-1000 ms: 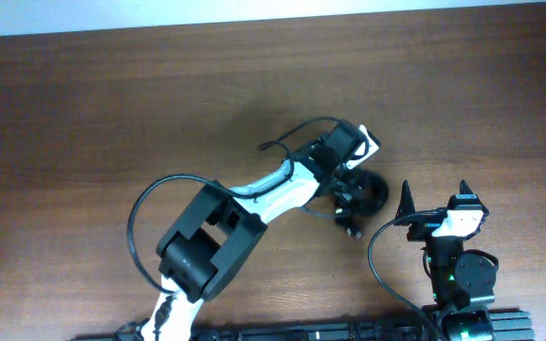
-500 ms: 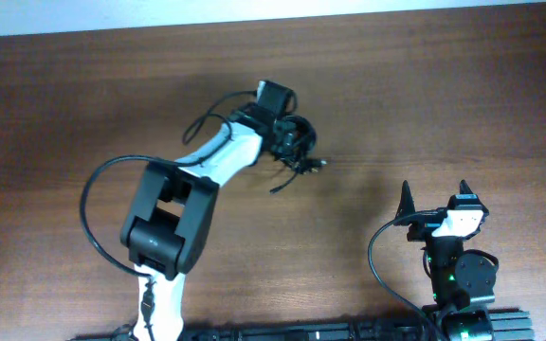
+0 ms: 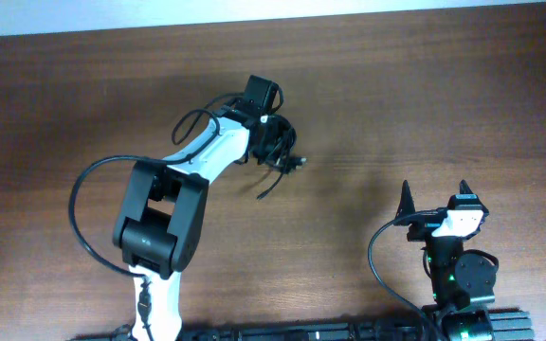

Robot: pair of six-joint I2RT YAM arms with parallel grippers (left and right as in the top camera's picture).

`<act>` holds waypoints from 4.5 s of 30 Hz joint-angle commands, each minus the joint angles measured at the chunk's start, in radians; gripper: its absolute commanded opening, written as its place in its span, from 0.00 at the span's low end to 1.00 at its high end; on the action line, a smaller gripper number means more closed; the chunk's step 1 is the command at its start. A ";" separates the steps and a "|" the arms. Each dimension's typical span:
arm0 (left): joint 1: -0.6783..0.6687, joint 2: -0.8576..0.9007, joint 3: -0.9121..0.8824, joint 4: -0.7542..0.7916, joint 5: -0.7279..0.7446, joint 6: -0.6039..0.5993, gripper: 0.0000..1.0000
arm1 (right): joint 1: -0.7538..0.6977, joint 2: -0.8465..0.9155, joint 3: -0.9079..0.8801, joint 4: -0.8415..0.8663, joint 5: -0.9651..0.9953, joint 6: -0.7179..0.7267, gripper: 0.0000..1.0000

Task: Untangle cables
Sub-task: 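Grasp the black cable coil with the left gripper and lift it, then raise the coil with the left gripper and bring the right gripper toward it, then grasp the hanging cable loops with the right gripper beside the left gripper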

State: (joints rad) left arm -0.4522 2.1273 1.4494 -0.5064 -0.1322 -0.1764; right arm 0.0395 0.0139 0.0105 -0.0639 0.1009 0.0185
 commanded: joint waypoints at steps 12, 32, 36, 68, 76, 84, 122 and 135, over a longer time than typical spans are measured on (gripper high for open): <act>0.001 -0.583 -0.057 -0.183 -0.249 0.081 0.00 | -0.007 -0.008 -0.005 -0.008 0.009 0.002 0.99; 0.002 -0.770 -0.057 -0.161 0.312 0.417 0.00 | -0.007 -0.008 0.018 0.065 -0.331 0.141 0.99; 0.002 -0.770 -0.057 -0.163 0.322 0.407 0.00 | -0.007 -0.008 0.098 0.018 -0.363 0.156 0.99; 0.002 -0.770 -0.057 -0.050 0.969 0.707 0.00 | -0.007 0.479 0.833 -0.407 -0.906 0.213 0.99; 0.000 -0.770 -0.057 -0.035 0.983 0.724 0.00 | -0.007 0.480 0.833 -0.301 -0.902 0.431 1.00; -0.026 -0.770 -0.057 0.007 0.982 0.724 0.00 | -0.007 0.544 0.833 -0.285 -0.937 0.473 0.93; -0.112 -0.811 -0.057 0.058 0.986 0.724 0.00 | -0.007 0.791 0.832 -0.311 -0.980 0.403 0.38; -0.112 -0.864 -0.057 -0.038 1.027 0.724 0.00 | -0.007 0.791 0.832 -0.430 -0.772 0.400 0.38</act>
State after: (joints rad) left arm -0.5571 1.3254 1.3815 -0.5285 0.7849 0.5568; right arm 0.0402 0.7910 0.8360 -0.4896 -0.8013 0.4225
